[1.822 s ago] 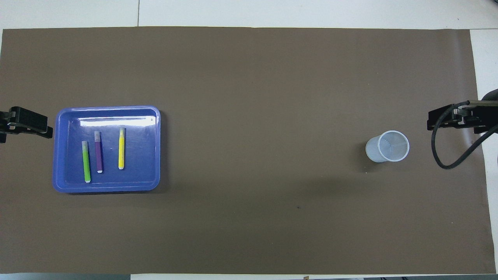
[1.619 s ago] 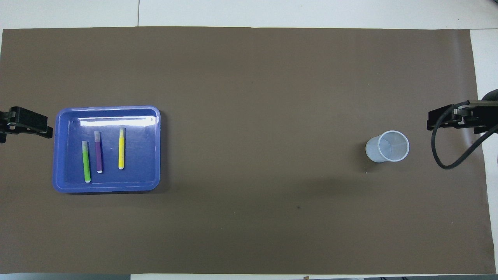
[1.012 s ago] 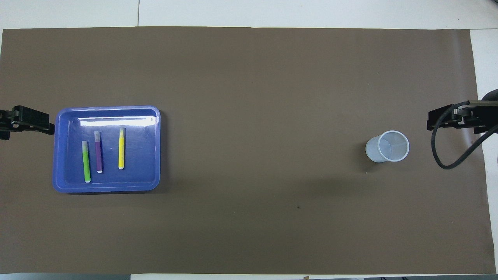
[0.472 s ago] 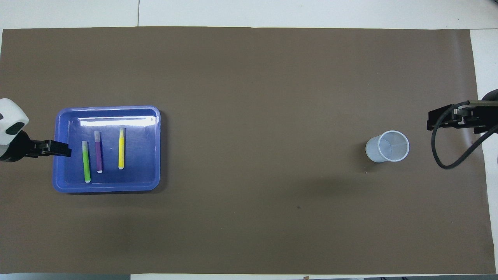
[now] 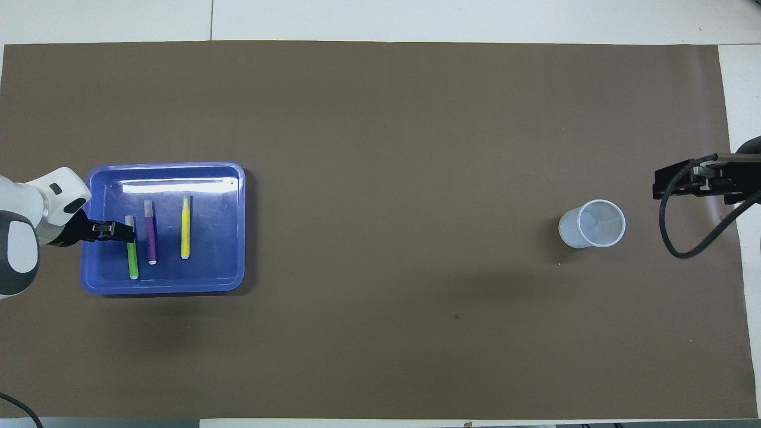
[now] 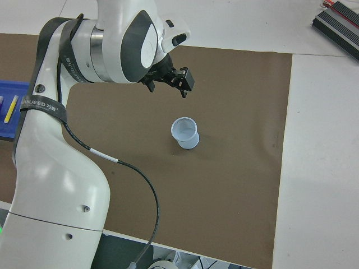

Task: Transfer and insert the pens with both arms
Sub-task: 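Reach the left gripper down to the green pen in the tray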

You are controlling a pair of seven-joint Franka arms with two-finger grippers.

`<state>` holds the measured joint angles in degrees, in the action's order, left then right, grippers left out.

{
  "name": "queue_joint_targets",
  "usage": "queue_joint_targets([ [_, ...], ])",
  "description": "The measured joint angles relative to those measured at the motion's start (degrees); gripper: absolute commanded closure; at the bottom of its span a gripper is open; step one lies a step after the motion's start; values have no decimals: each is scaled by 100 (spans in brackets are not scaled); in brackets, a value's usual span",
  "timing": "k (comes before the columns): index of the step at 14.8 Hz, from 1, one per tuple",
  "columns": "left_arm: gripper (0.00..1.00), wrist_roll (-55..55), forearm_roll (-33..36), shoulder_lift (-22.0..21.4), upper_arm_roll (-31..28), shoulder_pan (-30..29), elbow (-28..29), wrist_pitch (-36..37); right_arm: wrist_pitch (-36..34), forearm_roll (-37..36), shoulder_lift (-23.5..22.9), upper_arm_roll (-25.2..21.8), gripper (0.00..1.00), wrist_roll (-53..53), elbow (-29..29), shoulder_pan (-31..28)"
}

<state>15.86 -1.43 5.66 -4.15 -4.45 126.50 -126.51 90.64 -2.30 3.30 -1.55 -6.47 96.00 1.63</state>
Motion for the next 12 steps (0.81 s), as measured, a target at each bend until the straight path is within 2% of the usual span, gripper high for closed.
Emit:
queue_joint_targets([
  [6,29,3,0,193,14,1,59,-207,0,0,0,0,0,0,0,0],
  [12,45,3,0,246,20,3,59,-220,0,0,0,0,0,0,0,0],
])
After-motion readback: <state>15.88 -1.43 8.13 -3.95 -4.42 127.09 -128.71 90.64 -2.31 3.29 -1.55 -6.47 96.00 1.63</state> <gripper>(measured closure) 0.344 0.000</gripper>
